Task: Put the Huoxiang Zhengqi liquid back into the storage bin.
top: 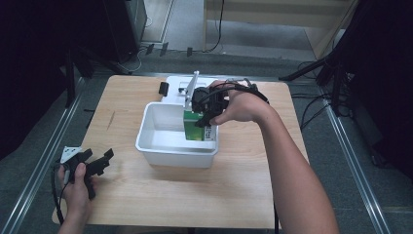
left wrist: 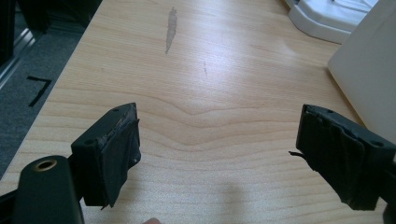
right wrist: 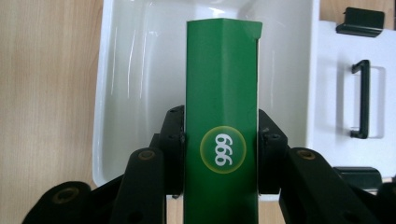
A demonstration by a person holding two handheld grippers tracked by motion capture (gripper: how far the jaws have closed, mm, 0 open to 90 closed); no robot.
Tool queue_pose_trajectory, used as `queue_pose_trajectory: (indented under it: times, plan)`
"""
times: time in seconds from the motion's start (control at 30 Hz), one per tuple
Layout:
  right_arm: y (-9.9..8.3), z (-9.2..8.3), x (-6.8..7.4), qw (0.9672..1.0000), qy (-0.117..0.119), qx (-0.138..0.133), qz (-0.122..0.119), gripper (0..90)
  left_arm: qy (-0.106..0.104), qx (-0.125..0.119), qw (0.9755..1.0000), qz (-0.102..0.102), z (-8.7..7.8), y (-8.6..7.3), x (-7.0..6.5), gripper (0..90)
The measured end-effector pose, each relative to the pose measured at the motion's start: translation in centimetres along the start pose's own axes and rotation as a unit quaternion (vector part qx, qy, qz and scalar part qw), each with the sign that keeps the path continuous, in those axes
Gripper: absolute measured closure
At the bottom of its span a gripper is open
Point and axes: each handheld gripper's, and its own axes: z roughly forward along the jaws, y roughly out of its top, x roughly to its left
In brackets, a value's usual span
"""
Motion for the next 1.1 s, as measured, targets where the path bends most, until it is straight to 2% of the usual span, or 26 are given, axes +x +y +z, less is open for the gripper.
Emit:
queue_pose_trajectory:
  times: [0.1, 0.27, 0.33, 0.43, 0.47, 0.5, 0.73, 0.87, 0.93, 1.1]
  plan:
    - [-0.4, 0.7, -0.2, 0.9999, 0.010, -0.003, 0.000, 63.9, 0.000, -0.001, 1.0000, 0.000, 0.0, 0.0, 0.0, 14.6]
    - [-1.2, 2.2, -0.7, 0.9997, 0.015, -0.010, 0.015, 63.9, -0.001, -0.001, 1.0000, 0.000, 0.0, 0.0, 0.0, 14.6]
    - [-1.3, 2.5, -0.8, 0.9997, 0.018, -0.011, 0.014, 63.9, 0.000, 0.000, 1.0000, 0.000, 0.0, 0.0, 0.0, 14.6]
    - [-1.4, 3.9, -1.0, 0.9997, 0.024, -0.008, 0.006, 63.8, 0.000, -0.001, 1.0000, 0.000, 0.0, 0.0, 0.0, 14.6]
    - [-1.4, 4.0, -0.8, 0.9995, 0.025, 0.002, 0.019, 63.7, 0.000, -0.001, 1.0000, 0.001, 0.0, 0.0, 0.0, 14.6]
    - [-1.4, 4.3, -1.1, 0.9996, 0.026, -0.006, 0.007, 63.7, 0.000, -0.001, 1.0000, 0.001, 0.0, 0.0, 0.0, 14.6]
    - [-2.1, 5.8, -1.4, 0.9995, 0.029, -0.003, 0.015, 63.4, -0.001, -0.001, 1.0000, 0.001, 0.0, 0.0, 0.0, 14.6]
    - [-2.3, 5.9, -1.3, 0.9994, 0.031, -0.002, 0.019, 63.1, 0.000, -0.001, 1.0000, 0.000, 0.0, 0.0, 0.0, 14.6]
    - [-2.3, 5.9, -1.3, 0.9992, 0.031, -0.014, 0.019, 62.5, 0.000, -0.001, 1.0000, 0.001, 0.0, 0.0, 0.0, 14.6]
    - [-2.5, 5.8, -1.5, 0.9989, 0.029, -0.023, 0.029, 61.9, 0.000, -0.001, 1.0000, 0.001, 0.0, 0.0, 0.0, 14.6]
